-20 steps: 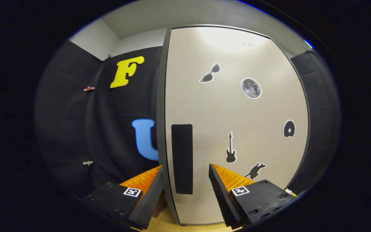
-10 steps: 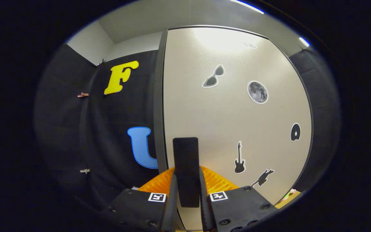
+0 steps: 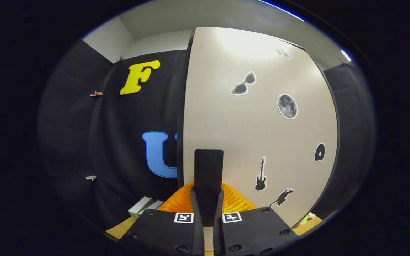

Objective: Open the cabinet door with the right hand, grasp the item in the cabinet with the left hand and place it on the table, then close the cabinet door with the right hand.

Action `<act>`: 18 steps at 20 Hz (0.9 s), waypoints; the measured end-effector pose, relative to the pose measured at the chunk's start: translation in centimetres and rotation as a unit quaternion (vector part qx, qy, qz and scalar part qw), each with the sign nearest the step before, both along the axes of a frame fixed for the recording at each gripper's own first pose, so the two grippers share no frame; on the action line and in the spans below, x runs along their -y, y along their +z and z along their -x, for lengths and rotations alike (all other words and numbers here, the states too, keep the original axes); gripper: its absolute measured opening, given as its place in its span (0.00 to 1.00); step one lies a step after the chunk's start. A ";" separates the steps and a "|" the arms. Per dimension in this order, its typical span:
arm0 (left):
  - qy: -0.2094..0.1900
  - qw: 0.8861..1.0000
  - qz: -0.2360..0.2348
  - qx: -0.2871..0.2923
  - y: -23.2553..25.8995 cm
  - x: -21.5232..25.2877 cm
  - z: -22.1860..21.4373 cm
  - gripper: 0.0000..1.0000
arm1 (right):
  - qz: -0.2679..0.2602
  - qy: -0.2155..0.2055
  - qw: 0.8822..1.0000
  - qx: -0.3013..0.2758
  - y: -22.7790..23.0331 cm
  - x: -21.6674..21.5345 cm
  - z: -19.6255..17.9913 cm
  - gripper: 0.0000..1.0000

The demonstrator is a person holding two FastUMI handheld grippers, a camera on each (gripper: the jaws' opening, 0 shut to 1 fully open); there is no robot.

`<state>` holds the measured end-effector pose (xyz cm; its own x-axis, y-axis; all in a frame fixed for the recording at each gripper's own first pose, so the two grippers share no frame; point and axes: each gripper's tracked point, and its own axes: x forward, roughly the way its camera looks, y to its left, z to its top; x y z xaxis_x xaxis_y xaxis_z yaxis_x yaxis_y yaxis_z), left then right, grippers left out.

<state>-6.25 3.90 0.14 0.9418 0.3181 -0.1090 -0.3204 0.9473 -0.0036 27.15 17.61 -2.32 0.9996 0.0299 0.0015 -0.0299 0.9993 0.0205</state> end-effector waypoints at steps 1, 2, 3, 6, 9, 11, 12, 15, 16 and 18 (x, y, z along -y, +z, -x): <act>-0.004 1.000 -0.002 0.002 0.4 0.4 0.3 0.94 | 0.001 0.004 1.000 0.000 0.0 0.2 0.5 0.14; -0.008 1.000 -0.003 0.004 0.7 0.9 1.0 0.94 | 0.005 0.007 1.000 0.000 0.0 0.4 1.1 0.14; -0.013 1.000 -0.004 0.005 0.9 1.4 1.2 0.94 | 0.007 0.011 1.000 -0.003 0.1 0.5 1.7 0.14; -0.034 0.999 -0.004 0.008 1.2 2.3 1.7 0.94 | 0.011 0.024 1.000 -0.005 0.3 1.2 3.2 0.14; -0.058 0.998 -0.007 0.011 1.8 3.7 1.8 0.94 | 0.018 0.029 0.999 -0.006 0.5 1.9 4.6 0.14; -0.074 0.997 -0.011 0.012 2.1 4.8 2.0 0.94 | 0.014 0.032 0.999 -0.008 0.6 2.5 5.6 0.14; -0.082 0.996 -0.013 0.014 2.2 5.4 2.3 0.94 | 0.010 0.036 0.999 -0.008 0.6 2.7 6.1 0.14; -0.107 0.994 -0.017 0.019 2.7 7.2 2.4 0.94 | 0.009 0.042 0.999 -0.008 0.8 3.4 7.4 0.14; -0.116 0.993 -0.018 0.020 2.7 7.9 2.4 0.94 | 0.010 0.042 0.999 -0.010 0.8 3.6 7.6 0.14; -0.136 0.990 -0.015 0.022 2.7 9.4 2.2 0.94 | 0.014 0.040 0.999 -0.010 0.9 4.3 8.2 0.14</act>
